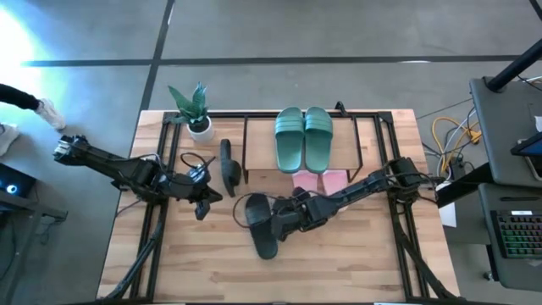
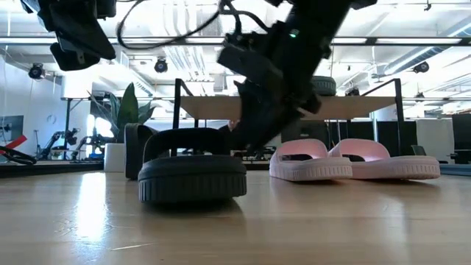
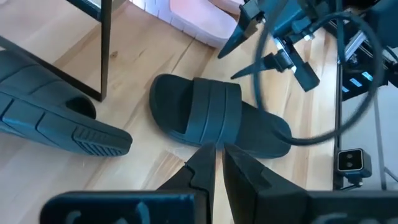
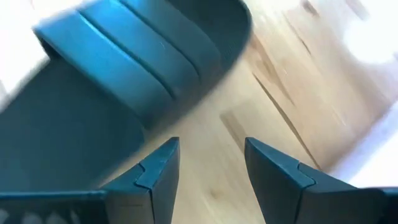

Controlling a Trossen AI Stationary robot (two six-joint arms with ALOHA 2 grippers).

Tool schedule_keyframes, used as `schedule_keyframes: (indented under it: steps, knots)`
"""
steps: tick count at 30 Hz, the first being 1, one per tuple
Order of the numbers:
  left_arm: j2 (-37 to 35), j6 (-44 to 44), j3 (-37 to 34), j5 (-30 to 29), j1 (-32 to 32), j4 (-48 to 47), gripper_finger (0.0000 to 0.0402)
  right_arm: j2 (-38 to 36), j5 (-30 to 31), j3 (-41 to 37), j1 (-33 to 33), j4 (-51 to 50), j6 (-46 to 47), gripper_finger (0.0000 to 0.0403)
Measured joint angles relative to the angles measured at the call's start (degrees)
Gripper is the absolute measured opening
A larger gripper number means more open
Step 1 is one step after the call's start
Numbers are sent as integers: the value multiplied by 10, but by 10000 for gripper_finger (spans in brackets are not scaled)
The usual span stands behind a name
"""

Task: Pick and place slides into the shelf
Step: Move the left black slipper to the middle of the table, then move the left black slipper to the right of the left black slipper

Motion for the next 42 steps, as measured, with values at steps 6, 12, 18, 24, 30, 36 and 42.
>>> schedule_keyframes:
  steps: [6,12,18,24,30,36,42]
  knots:
    - [0,0,0,0,0,1,15,-1,0,0,16,-72,55,173]
    - [24,25,-1,-4,3,9,15,-3,-1,0,36,-75,112,173]
    - [58,194,23,-54,7,20,15,-8,0,0,49,-76,156,173]
    - [110,259,39,-113,37,-43,51,-20,3,0,62,-90,189,173]
    - [152,290,51,-170,44,-76,123,-21,6,-1,71,-104,225,173]
    - [198,378,59,-183,44,-73,172,-21,20,-1,73,-107,241,173]
    - [246,378,58,-184,44,-72,178,-21,29,-2,74,-108,256,173]
